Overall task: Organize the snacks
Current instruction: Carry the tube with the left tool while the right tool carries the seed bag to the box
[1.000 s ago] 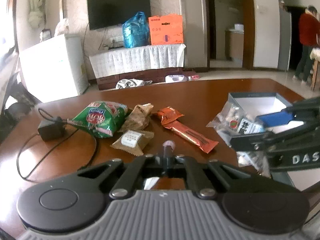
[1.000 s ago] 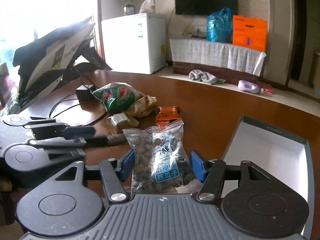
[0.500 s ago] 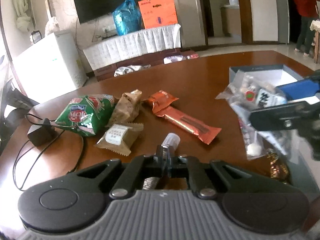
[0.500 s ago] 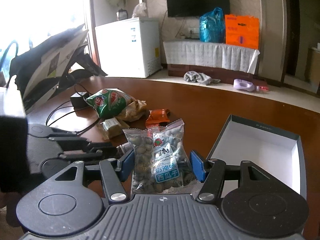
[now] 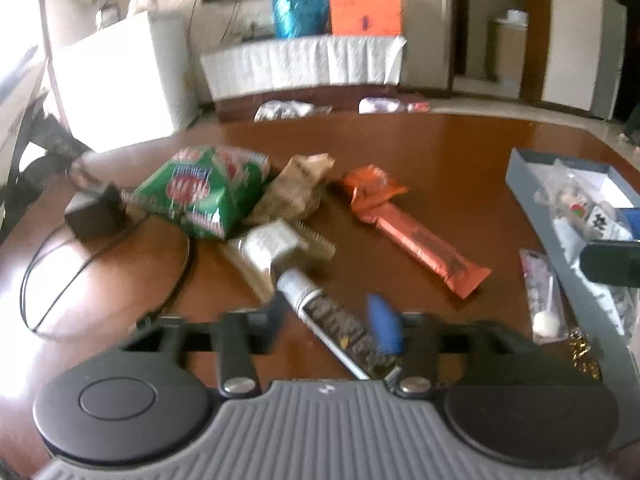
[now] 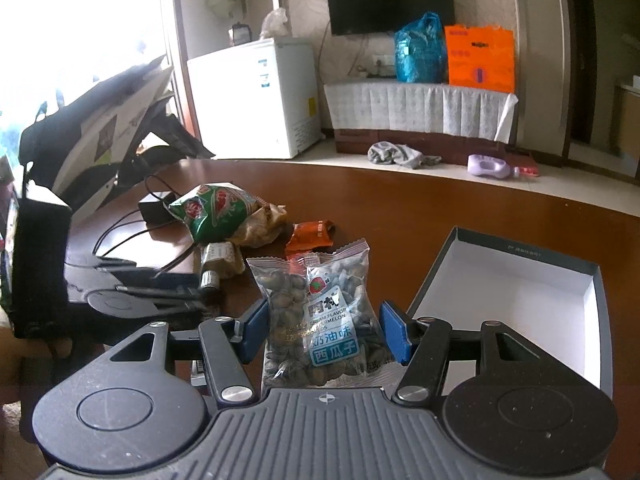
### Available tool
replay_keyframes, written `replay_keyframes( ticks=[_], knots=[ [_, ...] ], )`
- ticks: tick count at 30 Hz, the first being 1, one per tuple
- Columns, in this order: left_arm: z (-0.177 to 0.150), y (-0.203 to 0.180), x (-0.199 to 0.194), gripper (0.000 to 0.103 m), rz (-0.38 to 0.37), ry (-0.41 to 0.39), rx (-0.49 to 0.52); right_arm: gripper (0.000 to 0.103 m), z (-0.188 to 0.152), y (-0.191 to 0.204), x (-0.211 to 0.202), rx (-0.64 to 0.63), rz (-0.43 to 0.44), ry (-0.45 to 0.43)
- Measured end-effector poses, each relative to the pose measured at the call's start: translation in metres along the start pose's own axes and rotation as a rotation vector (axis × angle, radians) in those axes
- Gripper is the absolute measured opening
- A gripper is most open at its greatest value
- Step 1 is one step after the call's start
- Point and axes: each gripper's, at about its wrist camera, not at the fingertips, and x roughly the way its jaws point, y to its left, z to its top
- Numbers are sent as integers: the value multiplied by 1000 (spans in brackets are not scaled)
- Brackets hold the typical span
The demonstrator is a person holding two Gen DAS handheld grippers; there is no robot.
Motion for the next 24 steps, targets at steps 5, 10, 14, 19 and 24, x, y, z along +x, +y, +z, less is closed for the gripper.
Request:
replay_keyframes(
  ticks=[5, 10, 14, 19, 24],
  knots=[
    [-5, 2, 8, 73, 17, 42, -26, 60, 0, 2, 0, -6, 3, 2],
    [-7, 3, 14, 51, -34, 56, -67, 60, 1, 2, 3, -3, -2, 3],
    [-5, -4, 14, 22, -77, 60, -53, 60, 0, 1, 5, 12, -12, 3],
    [0, -3, 2, 22, -85, 29, -65, 60, -2, -1, 6, 31, -25, -6],
    [10, -13, -21, 22, -115, -55, -92, 59, -1, -5, -2, 50, -48, -44]
  ],
)
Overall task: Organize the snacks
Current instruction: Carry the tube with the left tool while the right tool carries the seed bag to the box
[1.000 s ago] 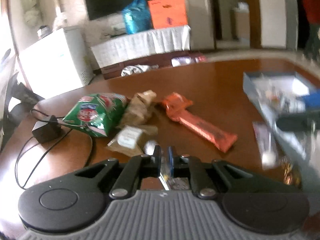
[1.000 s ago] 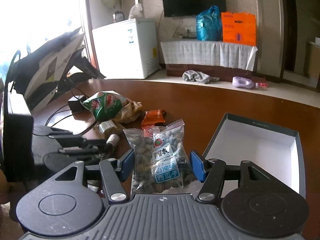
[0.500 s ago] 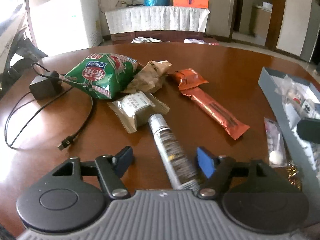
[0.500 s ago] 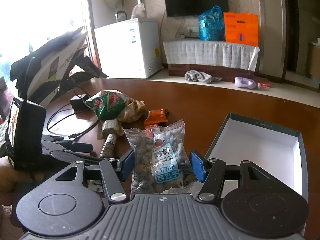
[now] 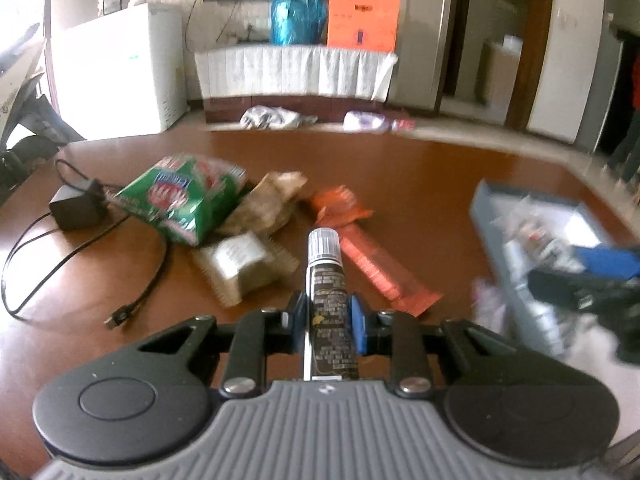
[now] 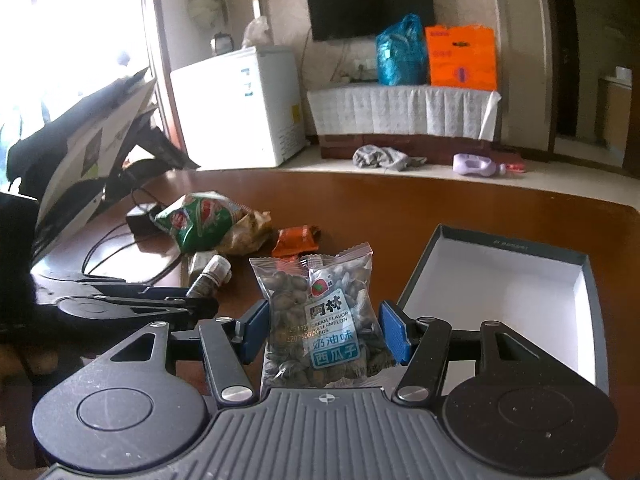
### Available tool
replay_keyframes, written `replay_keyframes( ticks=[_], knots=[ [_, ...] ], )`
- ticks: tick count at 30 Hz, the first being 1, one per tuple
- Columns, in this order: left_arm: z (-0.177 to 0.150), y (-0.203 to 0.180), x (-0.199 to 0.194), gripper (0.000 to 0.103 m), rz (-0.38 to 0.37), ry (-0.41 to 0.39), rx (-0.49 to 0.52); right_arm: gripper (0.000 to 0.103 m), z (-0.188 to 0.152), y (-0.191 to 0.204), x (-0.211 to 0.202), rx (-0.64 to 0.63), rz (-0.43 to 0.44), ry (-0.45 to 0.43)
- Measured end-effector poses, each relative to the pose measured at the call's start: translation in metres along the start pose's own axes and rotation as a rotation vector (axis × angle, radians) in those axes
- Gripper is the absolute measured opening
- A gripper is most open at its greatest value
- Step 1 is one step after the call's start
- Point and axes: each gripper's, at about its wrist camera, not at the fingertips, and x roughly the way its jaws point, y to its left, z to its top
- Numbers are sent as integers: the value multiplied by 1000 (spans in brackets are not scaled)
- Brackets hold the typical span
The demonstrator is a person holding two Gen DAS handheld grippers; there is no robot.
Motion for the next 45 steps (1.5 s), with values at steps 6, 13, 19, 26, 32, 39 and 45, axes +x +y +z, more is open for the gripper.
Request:
replay_keyframes(
  ticks=[6, 13, 19, 26, 32, 39, 45],
  knots=[
    [13, -50, -19, 22, -60, -126, 112, 59, 2, -17, -6, 47, -55, -23],
    [29, -95, -9, 22, -164, -142, 131, 58, 8, -61, -13, 108, -153, -62],
    [35, -132, 24, 22, -224, -124, 168, 57, 4, -104, -9, 208, -216, -55],
    [42, -148, 62, 22, -302, -44, 145, 57, 3, -134, 8, 282, -243, -32],
    [45, -154, 91, 22, -318, 8, 123, 57, 5, -146, 24, 325, -242, -11],
    [40, -169, 114, 22, -276, 28, 180, 57, 4, -158, 41, 371, -232, 45],
    [40, -180, 125, 22, -267, 41, 217, 57, 3, -156, 43, 382, -234, 58]
  ],
)
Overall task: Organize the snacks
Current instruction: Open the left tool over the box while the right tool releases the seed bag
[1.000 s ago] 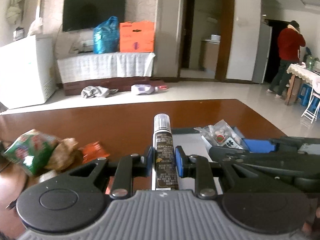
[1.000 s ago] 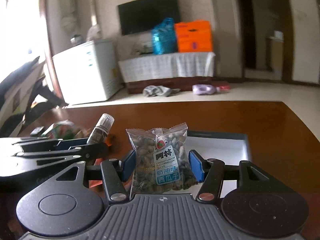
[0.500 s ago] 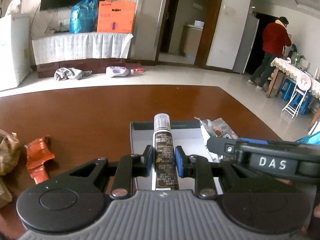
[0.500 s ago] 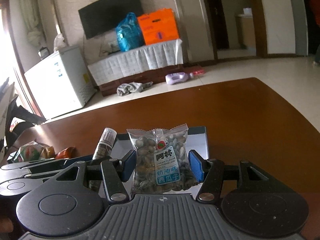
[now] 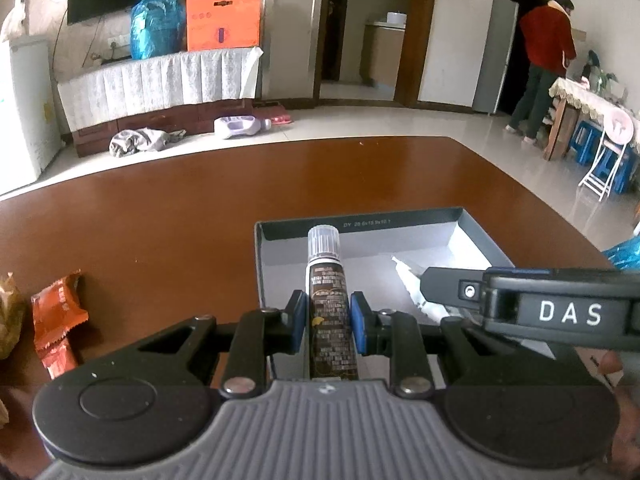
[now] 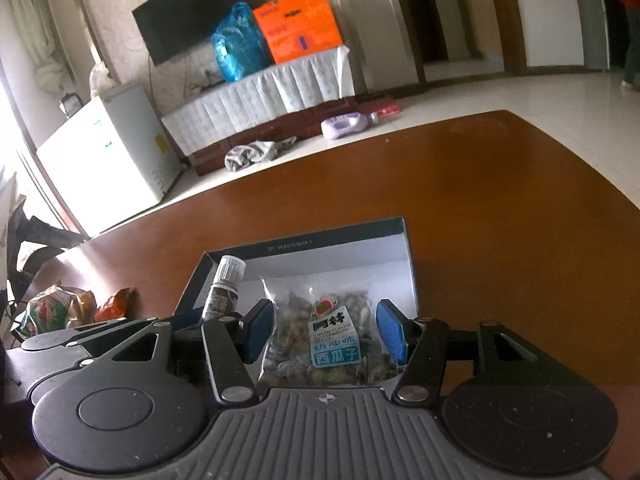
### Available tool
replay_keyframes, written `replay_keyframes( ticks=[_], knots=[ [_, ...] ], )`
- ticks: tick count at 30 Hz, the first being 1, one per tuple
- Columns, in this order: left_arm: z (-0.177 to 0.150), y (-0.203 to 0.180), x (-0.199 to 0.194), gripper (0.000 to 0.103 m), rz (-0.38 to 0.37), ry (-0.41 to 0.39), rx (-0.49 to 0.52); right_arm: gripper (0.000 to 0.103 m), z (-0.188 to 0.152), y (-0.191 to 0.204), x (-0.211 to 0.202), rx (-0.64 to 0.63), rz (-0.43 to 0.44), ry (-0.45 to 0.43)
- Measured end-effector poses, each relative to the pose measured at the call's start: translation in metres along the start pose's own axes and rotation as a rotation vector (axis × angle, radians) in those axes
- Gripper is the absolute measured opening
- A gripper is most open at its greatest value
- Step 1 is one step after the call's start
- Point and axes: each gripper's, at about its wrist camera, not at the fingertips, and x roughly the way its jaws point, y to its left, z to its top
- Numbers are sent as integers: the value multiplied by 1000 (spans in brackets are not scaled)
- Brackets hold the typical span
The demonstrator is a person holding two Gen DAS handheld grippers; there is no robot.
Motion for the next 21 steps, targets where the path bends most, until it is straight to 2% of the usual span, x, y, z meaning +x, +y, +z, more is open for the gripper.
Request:
replay_keyframes(
  ticks=[5, 15, 18, 19, 21],
  knots=[
    [1, 2, 2, 22, 0, 2, -10, 56, -1, 2, -4, -16, -26, -39],
    [5, 3, -6, 24, -7, 14, -21, 57, -6, 4, -3, -31, -47, -51],
    [2, 2, -8, 32, -23, 11, -15, 61, -6, 4, -5, -23, -31, -50],
    [2, 1, -11, 44, -17, 5, -10, 62, -7, 5, -6, -30, -33, -55],
    [2, 1, -16, 52, -17, -13, 2, 70, -8, 8, -9, -36, -31, -70]
  ],
)
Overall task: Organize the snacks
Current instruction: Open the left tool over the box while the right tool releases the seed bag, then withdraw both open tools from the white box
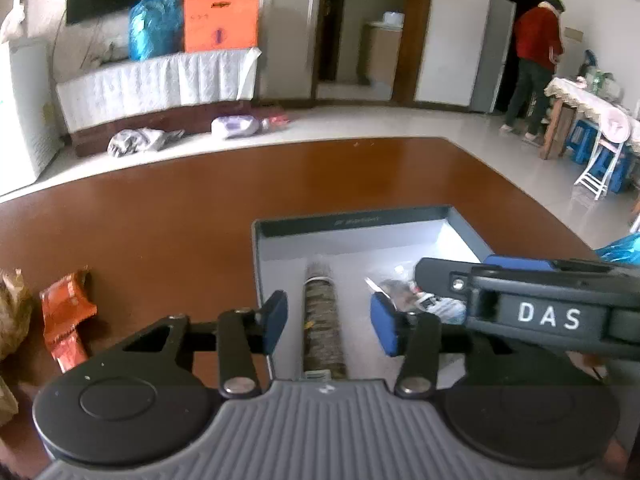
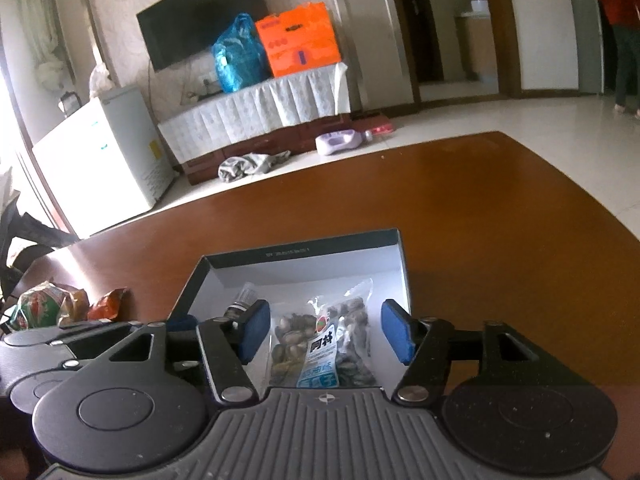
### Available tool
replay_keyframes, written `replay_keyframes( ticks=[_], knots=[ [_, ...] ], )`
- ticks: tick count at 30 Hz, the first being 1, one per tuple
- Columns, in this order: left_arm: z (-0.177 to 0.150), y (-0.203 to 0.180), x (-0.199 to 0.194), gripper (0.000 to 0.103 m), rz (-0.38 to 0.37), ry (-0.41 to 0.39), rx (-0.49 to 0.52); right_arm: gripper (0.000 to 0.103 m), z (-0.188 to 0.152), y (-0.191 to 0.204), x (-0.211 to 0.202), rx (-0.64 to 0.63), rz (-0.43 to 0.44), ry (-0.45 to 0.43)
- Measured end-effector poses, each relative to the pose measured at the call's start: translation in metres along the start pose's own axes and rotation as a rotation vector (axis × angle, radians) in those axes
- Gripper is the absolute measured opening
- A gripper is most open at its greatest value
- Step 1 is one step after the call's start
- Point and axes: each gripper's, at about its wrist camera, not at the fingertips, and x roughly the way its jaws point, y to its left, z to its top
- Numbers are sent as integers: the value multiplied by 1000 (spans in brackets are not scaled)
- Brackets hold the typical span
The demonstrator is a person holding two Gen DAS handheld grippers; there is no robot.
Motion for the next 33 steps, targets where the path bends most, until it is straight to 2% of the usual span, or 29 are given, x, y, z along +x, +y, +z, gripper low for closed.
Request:
replay_keyframes(
  ticks=[4, 5, 7, 8, 15, 20, 25, 27, 33],
  knots=[
    [0, 4, -14, 58, -8, -40, 3, 78, 0, -2, -7, 13, 9, -33],
    [0, 7, -18, 68, 5, -39, -7, 83, 0, -2, -9, 18, 11, -41],
    [1, 14, -26, 79, 37, -51, -22, 88, 0, -3, -12, 28, 21, -61],
    [0, 17, -30, 80, 48, -54, -28, 88, 0, -3, -13, 30, 22, -70],
    [-6, 65, -61, 80, 133, -54, -94, 89, -2, 8, -17, -1, 29, -69],
    [-12, 98, -80, 80, 196, -44, -148, 89, 5, 30, -36, -38, 104, -39],
    [-14, 125, -102, 80, 282, -37, -153, 90, 2, 67, -72, -193, 170, -74],
    [-18, 131, -111, 80, 283, -37, -165, 90, -3, 76, -81, -226, 186, -69],
    [-44, 134, -132, 80, 302, 22, -91, 89, -33, 103, -97, -297, 189, -17]
  ],
)
